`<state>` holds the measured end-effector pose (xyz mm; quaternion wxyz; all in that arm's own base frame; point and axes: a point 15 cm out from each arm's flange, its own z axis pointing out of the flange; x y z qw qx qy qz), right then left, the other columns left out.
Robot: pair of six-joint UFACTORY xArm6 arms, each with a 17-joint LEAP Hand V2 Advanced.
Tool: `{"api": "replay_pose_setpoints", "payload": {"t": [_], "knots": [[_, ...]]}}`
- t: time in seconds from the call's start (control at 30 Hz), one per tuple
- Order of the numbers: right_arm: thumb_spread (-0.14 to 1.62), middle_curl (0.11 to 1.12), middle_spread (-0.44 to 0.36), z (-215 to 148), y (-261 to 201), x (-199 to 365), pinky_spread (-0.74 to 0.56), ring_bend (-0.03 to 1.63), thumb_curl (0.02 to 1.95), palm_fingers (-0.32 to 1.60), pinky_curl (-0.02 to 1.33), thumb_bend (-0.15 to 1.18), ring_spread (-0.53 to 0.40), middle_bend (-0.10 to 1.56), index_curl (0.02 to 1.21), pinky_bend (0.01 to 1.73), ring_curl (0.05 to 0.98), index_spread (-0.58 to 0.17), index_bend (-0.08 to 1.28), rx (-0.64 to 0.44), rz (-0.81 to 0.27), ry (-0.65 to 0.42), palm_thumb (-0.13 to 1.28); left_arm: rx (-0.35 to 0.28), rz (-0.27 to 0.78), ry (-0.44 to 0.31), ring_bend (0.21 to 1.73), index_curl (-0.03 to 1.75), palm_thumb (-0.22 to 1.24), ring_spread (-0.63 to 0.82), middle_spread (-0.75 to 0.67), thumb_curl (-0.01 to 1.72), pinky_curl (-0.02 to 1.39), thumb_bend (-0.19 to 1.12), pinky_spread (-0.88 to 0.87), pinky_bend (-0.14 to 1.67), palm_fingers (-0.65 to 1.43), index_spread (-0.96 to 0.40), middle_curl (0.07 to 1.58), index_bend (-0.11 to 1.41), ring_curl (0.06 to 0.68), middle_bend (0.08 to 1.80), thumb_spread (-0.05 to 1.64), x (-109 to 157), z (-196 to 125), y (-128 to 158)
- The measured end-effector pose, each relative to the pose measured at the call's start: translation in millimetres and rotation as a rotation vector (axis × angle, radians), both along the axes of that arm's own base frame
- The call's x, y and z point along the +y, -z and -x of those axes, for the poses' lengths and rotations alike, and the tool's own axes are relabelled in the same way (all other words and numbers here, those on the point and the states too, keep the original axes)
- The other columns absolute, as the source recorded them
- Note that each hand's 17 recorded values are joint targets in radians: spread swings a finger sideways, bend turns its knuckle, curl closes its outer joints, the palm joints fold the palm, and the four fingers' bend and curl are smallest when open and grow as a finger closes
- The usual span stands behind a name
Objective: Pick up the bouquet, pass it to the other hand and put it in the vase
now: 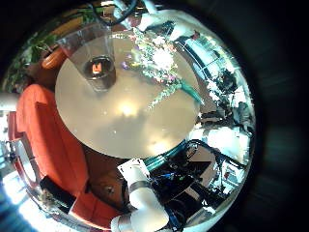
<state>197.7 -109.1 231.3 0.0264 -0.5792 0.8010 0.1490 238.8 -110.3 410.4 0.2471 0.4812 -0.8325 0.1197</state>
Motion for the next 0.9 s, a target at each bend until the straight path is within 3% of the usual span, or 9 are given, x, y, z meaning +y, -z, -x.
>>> {"api": "replay_pose_setpoints", "payload": {"t": [0.4, 0.9], "knots": [[1.02, 0.6, -0.158, 10, 33, 3, -0.1, 1.08, 0.54, 0.29, 0.46, -0.02, -0.194, 0.8, 0.61, 0.86, 0.475, -0.34, 0.44, 0.009, 0.015, 0.025, 0.72, 0.019, -0.008, 0.024, 0.48, 0.44, 0.38, 0.48, 0.33, 0.34, 0.21, -0.02, 0.46, 0.17, 0.27, 0.11, 0.37, 0.2, 0.179, 0.22, 1.14, -6, -1, 1], [1.01, 0.57, -0.143, -3, 71, -1, 0.0, 1.02, 0.51, 0.32, 0.38, -0.02, -0.171, 0.74, 0.57, 0.76, 0.433, -0.325, 0.42, -0.016, 0.053, 0.037, 0.73, 0.026, -0.013, 0.025, 0.48, 0.45, 0.39, 0.48, 0.33, 0.34, 0.21, -0.02, 0.46, 0.17, 0.27, 0.11, 0.37, 0.2, 0.177, 0.21, 1.14, -9, 1, -1]]}}
